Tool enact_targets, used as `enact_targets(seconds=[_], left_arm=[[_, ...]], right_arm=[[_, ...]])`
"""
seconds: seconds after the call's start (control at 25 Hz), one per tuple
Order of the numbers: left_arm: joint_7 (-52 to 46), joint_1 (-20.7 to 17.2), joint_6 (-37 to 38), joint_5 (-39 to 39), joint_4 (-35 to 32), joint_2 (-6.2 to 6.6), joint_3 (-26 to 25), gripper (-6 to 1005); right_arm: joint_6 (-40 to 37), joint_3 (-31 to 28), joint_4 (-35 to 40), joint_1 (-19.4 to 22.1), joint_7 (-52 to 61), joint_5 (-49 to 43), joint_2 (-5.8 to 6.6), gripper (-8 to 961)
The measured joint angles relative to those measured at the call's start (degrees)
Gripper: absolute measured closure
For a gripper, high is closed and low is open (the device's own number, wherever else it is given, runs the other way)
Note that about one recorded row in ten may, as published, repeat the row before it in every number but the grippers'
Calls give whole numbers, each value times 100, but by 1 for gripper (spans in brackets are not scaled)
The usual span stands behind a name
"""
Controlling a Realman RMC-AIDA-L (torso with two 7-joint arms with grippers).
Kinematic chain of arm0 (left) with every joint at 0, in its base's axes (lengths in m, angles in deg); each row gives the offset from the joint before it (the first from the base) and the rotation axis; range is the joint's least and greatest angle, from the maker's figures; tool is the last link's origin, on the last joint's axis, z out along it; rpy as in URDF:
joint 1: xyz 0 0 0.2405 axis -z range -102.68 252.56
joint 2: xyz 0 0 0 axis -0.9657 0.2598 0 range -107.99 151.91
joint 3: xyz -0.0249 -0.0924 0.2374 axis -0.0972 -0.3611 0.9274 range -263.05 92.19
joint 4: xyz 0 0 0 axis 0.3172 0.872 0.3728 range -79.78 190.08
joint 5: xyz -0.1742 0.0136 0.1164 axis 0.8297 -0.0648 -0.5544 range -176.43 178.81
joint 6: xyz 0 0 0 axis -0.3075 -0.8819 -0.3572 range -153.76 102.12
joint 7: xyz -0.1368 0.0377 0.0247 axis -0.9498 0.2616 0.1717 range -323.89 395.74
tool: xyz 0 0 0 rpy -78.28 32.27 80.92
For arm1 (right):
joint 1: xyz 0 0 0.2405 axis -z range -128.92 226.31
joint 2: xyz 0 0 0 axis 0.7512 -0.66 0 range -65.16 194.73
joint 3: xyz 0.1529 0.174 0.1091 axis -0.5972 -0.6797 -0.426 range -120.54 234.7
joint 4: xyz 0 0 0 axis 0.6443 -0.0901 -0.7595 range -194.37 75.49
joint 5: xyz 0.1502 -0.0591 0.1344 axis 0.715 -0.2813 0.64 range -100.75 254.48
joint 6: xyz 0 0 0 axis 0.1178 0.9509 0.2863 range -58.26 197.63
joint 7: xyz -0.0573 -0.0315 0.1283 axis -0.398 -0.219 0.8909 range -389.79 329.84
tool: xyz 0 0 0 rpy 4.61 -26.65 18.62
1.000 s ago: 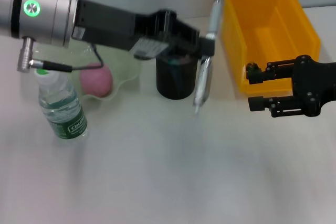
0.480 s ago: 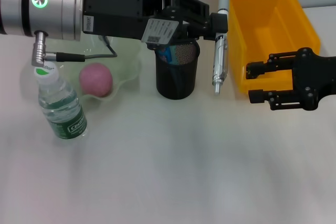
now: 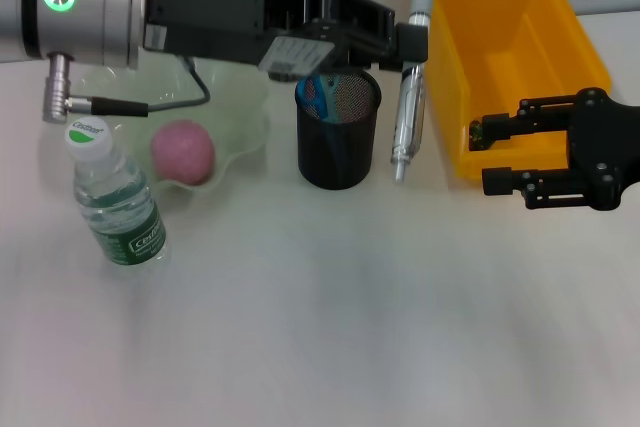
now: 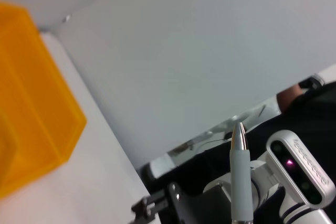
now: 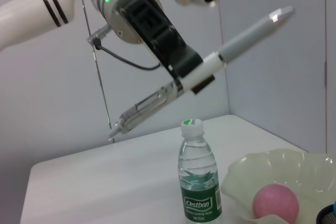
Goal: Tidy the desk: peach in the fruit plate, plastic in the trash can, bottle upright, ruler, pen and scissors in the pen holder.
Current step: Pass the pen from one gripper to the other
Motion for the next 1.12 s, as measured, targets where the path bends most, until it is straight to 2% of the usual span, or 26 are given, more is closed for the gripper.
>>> enact_targets(seconds=[0.12,0.16,0.2,0.28,0.36,0.52,0.56,0.64,0.76,0.8,0.88,1.12], left_arm=[[0,0,0,0,0,0,0,856],[201,-140,-81,-16,-564,0,75,856],[362,-233,-117,-18,-806,0,76,856],[362,-233,-117,-18,-806,0,76,856],[972,-492,-159,-22,-1282,16,42,856],[1253,-574,-175,-30,-1432,22,32,857],[1941,-784,-287,-24,-1705,18,37,857],[2491,-1026,-473,3,-1883,5,67,857],[2682,-1114,-544,18,-1941,-2,75,856],[3558,-1476,-844,166,-2136,-12,90,856],[4236,-1712,-1007,330,-2234,-8,107,856],[5810,-1970,-1169,544,-2340,-8,263,857]], right_arm=[[-14,1,-12,2,90,5,5,324],[-19,2,-24,1,164,6,9,324],[-19,2,-24,1,164,6,9,324],[-33,2,-29,1,238,6,24,324],[-78,-2,-36,-16,373,25,46,324],[-149,-5,-45,-44,563,87,54,324],[-206,-6,-50,-60,729,147,55,324],[-233,-7,-54,-64,819,201,56,324],[-295,-24,-64,-47,1212,478,68,324],[-295,-24,-64,-47,1212,478,68,324],[-297,-58,-71,-35,1468,621,77,324],[-241,-115,-435,-83,2152,915,165,325]])
